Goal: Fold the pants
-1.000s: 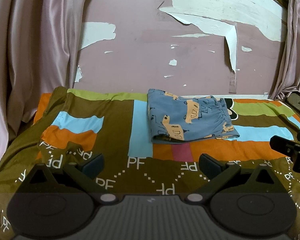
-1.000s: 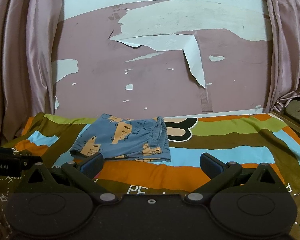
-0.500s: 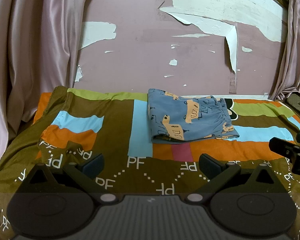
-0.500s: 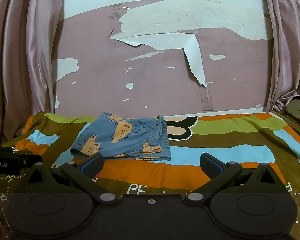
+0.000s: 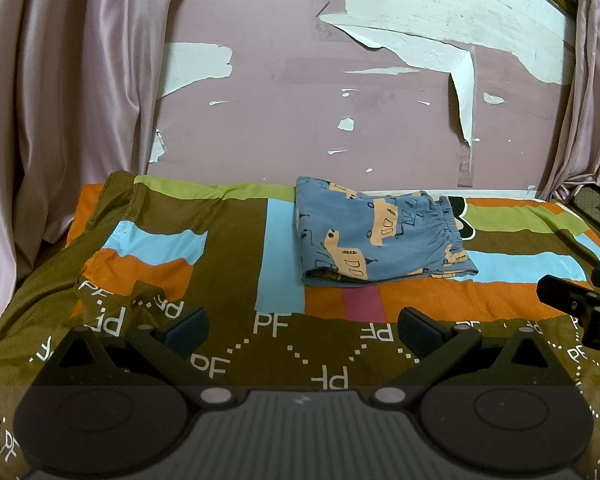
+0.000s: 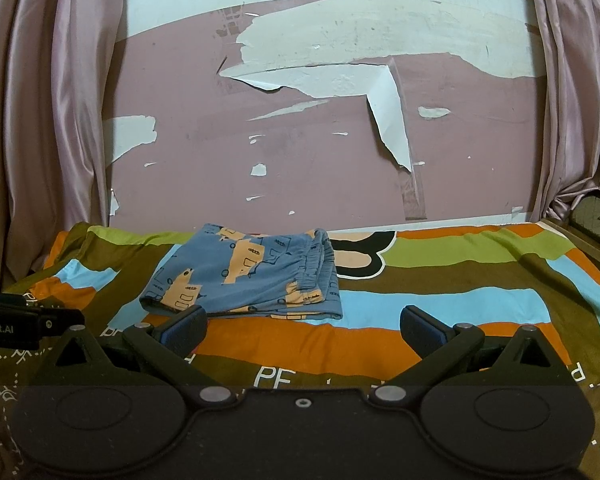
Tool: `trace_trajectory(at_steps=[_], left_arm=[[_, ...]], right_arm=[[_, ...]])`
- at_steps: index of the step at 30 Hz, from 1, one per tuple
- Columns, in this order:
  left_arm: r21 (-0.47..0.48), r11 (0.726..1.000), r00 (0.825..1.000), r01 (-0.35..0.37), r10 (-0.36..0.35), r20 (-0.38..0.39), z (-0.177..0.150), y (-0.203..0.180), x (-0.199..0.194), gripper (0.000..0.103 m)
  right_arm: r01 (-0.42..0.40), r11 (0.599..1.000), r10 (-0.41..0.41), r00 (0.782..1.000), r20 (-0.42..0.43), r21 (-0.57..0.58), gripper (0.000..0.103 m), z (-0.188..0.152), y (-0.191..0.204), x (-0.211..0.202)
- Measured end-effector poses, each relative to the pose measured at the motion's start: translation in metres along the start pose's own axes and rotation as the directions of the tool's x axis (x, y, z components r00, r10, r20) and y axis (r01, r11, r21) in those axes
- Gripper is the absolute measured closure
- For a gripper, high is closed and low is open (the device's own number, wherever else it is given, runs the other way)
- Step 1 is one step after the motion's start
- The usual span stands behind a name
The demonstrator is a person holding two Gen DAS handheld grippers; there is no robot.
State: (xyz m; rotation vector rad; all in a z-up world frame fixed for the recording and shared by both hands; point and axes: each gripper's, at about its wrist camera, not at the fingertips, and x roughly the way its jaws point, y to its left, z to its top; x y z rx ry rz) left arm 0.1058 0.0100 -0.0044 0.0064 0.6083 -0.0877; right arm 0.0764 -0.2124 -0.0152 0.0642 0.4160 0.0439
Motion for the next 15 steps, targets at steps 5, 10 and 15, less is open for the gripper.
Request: trace_trajectory(at_steps=[5,10,15], left_arm=[[-0.008,1.0,1.0,0.008,-0.008,-0.002,-0.0014,-0.0004,-0.0003,0.0],[-0.019,1.0,1.0,0.008,-0.008,-0.015,-0.0024,-0.0012,-0.0007,0.0],[-0.03,1.0,0.999,-0.009,0.007,-0.052,-0.003,-0.0006,0.0029,0.0]], right_arm=[[-0.001,1.0,0.001,1.0,-0.001,0.0,0.001,0.0001,-0.0002,0.0],[-0.002,1.0,0.002,1.0,-0.001,0.0,0.001,-0.0009,0.0,0.0001],[-0.001,1.0,0.001,1.0,-0.002,0.0,0.001,-0.0012,0.0002,0.0004]])
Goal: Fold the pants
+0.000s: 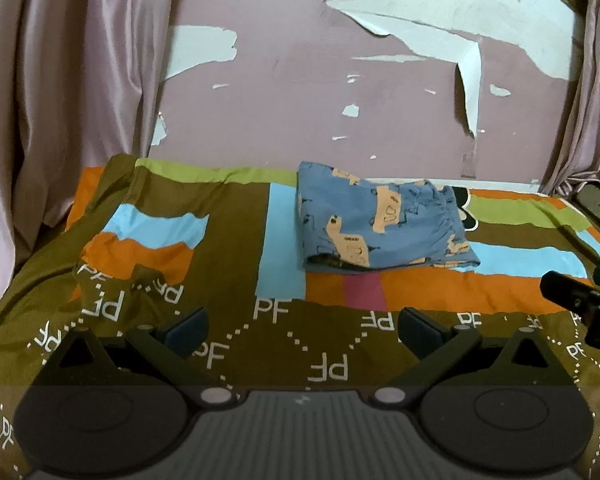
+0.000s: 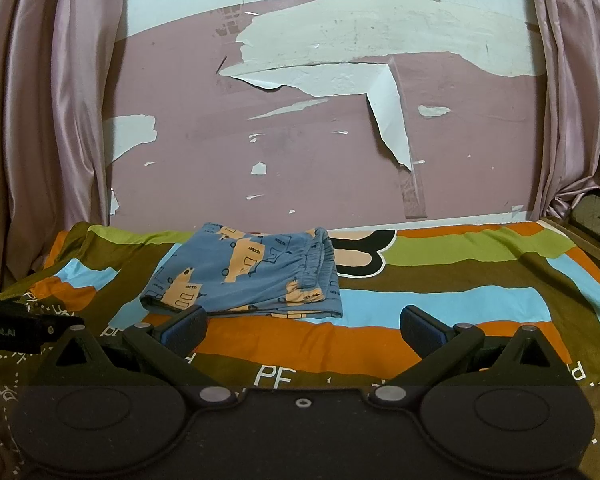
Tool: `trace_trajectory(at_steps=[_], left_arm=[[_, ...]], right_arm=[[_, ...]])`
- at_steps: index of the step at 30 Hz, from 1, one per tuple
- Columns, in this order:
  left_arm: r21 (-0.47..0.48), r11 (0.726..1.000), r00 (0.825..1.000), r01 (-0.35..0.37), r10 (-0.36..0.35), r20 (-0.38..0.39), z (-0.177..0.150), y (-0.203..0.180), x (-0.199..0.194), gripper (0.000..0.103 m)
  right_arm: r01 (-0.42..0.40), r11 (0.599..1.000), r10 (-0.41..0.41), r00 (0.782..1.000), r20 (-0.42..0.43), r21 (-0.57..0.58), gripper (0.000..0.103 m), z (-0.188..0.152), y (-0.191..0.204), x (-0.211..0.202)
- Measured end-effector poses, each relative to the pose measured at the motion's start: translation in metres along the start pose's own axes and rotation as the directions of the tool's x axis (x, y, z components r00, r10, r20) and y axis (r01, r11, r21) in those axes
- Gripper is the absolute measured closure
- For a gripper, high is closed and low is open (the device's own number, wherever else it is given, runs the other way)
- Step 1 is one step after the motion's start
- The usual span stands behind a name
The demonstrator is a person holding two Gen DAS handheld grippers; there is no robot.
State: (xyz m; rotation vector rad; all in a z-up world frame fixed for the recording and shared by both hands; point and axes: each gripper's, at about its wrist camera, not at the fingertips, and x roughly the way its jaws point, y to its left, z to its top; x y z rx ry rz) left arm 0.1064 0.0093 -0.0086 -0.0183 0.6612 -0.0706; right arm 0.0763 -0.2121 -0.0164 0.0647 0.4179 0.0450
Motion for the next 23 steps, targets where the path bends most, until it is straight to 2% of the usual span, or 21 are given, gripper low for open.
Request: trace_trajectory(at_steps=[23], left_arm=[[0.011,1.0,1.0,-0.002,0.002,-0.026,-0.0019,-0.0014,0.0022,0.0]], right_arm=[[-0.004,1.0,0.004,1.0,-0.017,0.005,0.001,-0.0046,0.001,0.0]])
